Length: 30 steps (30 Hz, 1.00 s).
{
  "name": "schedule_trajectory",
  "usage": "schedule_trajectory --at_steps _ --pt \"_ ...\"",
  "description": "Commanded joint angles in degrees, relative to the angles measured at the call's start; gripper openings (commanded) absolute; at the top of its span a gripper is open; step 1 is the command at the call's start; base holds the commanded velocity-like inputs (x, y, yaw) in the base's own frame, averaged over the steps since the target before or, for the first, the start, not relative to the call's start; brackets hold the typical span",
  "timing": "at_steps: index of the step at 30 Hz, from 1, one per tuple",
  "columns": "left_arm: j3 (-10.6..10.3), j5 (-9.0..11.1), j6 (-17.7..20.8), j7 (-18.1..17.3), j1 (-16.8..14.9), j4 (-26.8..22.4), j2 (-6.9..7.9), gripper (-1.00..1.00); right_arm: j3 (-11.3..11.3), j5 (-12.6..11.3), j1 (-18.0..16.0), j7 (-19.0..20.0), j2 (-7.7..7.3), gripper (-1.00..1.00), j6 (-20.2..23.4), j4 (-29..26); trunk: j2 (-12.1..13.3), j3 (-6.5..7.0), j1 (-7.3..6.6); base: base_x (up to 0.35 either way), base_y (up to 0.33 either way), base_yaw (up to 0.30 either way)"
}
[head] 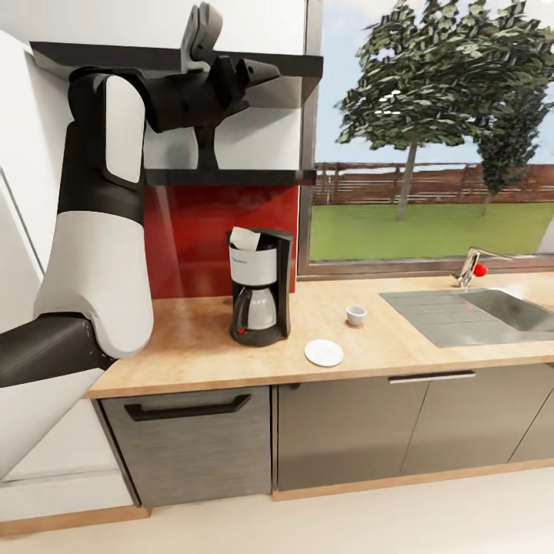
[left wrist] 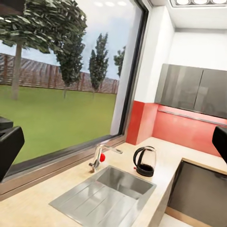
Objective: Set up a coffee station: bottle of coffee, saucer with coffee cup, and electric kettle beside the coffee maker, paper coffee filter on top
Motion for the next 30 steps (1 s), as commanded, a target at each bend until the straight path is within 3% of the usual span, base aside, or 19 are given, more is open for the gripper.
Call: schedule_trajectory --at_steps 1,15,19,21,22,24,25,26,30 --pt "0.21 -0.30 0.30 -0.37 -0.07 0.01 -0.07 1.00 0.01 0.59 -0.03 -0.30 0.00 1.00 -0.04 0.03 0.37 0.11 -0.22 0.000 0.000 0.000" --pt "0.27 -0.30 0.30 -0.36 -0.02 0.01 -0.07 1.00 0.01 0.59 -0.02 -0.30 -0.02 1.00 -0.04 0.14 5.98 2.62 -3.30 0.000 0.000 0.000" --pt "0.17 -0.35 0.29 -0.36 -0.05 0.03 -0.07 1.00 0.01 0.76 0.15 -0.30 -0.05 1.00 -0.13 0.95 5.98 2.62 -3.30 0.000 0.000 0.000" --pt "-1.01 -0.41 0.25 -0.34 -0.05 0.05 -0.07 1.00 0.04 0.93 0.19 -0.30 -0.04 1.00 -0.74 2.29 5.98 2.62 -3.30 0.000 0.000 0.000" --pt "-2.60 -0.45 0.24 -0.06 -0.06 0.04 -0.07 1.00 0.03 1.12 0.20 -0.30 -0.06 1.00 -2.24 3.42 5.98 2.62 -3.30 0.000 0.000 0.000" --pt "-6.07 -0.53 0.22 3.60 -0.07 0.06 -0.07 1.00 0.02 1.68 0.22 -0.33 -0.08 1.00 -7.65 6.74 5.98 2.62 -3.30 0.000 0.000 0.000" --pt "-6.70 -0.54 0.22 5.07 -0.08 0.08 -0.07 1.00 0.02 1.79 0.22 -0.34 -0.08 1.00 -9.08 7.66 5.98 2.62 -3.30 0.000 0.000 0.000" --pt "-8.11 -0.55 0.21 10.51 -0.08 0.17 -0.07 1.00 0.01 2.12 0.23 -0.42 -0.08 1.00 -12.64 10.17 5.98 2.62 -3.30 0.000 0.000 0.000" --pt "-9.31 -0.51 0.17 22.18 -0.05 1.84 -0.07 1.00 0.01 2.89 0.23 -0.53 -0.25 1.00 -16.16 12.60 5.98 2.62 -3.30 0.000 0.000 0.000"
